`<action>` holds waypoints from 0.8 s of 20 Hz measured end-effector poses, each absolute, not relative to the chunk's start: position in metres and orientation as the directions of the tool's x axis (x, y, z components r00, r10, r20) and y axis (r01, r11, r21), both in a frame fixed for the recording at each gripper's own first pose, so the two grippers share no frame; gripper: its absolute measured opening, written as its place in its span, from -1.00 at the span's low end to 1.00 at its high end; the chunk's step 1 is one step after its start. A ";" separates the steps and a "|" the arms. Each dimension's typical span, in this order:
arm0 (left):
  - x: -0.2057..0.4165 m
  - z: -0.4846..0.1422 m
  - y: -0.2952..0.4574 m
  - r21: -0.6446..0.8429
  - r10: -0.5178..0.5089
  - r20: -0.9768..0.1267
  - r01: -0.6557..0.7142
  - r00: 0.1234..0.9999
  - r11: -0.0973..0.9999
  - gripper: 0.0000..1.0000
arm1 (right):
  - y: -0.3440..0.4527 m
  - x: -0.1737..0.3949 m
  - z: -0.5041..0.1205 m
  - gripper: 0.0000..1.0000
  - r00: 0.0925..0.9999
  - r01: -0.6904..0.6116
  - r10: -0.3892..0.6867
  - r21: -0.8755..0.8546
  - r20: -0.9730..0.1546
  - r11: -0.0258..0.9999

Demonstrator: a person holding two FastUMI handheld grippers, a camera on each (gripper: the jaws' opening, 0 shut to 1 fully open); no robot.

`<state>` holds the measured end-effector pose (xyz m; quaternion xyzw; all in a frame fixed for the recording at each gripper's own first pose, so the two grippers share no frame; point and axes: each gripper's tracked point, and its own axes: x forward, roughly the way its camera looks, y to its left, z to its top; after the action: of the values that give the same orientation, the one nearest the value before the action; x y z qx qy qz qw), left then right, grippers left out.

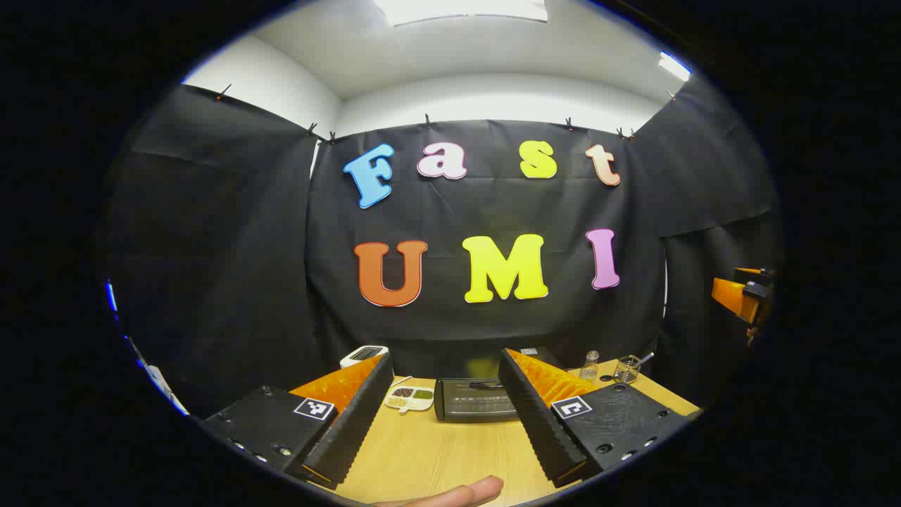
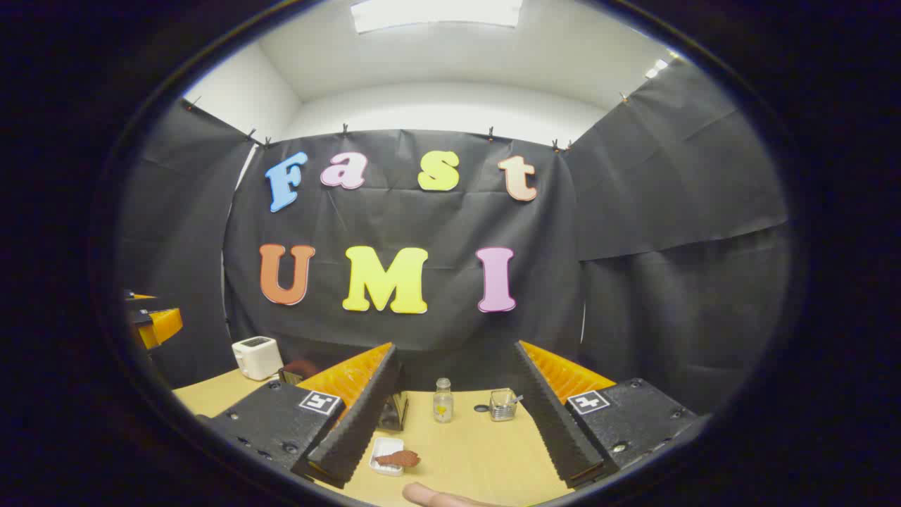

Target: Open the electric oven with the left hand, put the food in, and close the electric oven.

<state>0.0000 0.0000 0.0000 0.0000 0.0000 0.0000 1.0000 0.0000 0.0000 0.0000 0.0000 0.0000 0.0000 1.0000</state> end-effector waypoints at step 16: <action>0.026 -0.028 -0.017 0.005 -0.014 0.018 0.013 1.000 1.000 0.93 | -0.056 0.047 -0.046 1.00 1.000 -0.010 0.011 0.078 -0.012 0.997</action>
<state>0.0259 -0.0166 -0.0285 0.0022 -0.0088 -0.0067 0.9999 0.0466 -0.0562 -0.0461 0.0388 0.0063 0.0055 0.9992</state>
